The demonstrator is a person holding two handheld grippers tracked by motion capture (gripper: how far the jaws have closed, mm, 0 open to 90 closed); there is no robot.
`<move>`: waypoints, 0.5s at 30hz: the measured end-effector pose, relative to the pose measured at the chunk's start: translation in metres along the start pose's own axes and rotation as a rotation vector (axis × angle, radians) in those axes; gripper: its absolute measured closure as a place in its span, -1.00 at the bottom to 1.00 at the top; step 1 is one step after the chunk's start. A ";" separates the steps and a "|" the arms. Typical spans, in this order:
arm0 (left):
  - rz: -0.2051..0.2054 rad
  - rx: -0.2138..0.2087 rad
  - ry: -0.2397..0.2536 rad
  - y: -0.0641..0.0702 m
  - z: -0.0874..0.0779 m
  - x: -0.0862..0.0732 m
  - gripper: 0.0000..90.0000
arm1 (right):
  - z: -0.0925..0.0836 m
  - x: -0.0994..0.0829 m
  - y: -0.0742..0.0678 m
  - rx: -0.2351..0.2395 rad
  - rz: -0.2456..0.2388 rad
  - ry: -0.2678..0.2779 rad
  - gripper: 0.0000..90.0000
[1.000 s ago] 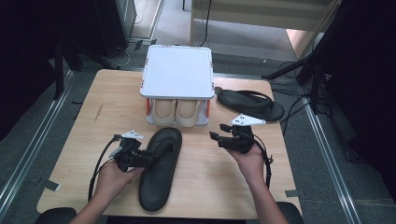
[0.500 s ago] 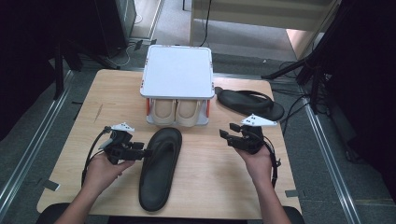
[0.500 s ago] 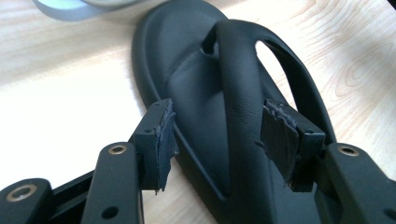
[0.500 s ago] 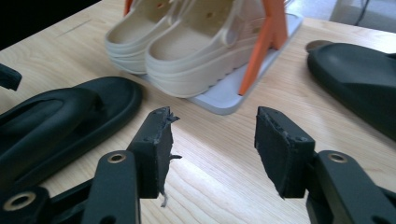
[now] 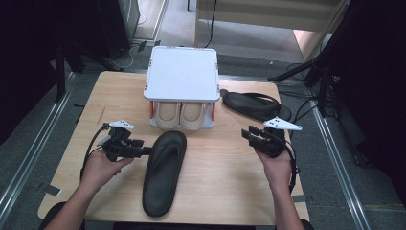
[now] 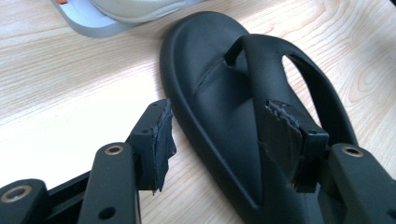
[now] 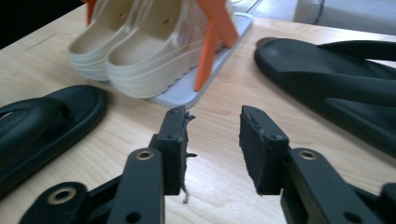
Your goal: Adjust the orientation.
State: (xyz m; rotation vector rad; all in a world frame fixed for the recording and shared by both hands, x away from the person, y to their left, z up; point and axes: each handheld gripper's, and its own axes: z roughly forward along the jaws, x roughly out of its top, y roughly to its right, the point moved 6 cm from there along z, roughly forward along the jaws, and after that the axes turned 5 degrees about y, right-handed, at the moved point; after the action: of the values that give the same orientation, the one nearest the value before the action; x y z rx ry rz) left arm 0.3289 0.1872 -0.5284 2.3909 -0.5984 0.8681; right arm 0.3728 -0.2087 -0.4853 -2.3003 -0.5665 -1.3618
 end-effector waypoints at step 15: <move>-0.001 -0.009 0.014 -0.008 0.002 0.005 -0.03 | 0.006 0.008 0.051 -0.115 0.033 0.001 0.94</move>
State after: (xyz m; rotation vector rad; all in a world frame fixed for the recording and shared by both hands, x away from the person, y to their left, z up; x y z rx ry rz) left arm 0.3382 0.1914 -0.5287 2.3753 -0.5945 0.8788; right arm 0.4079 -0.2470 -0.4877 -2.3888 -0.4587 -1.4134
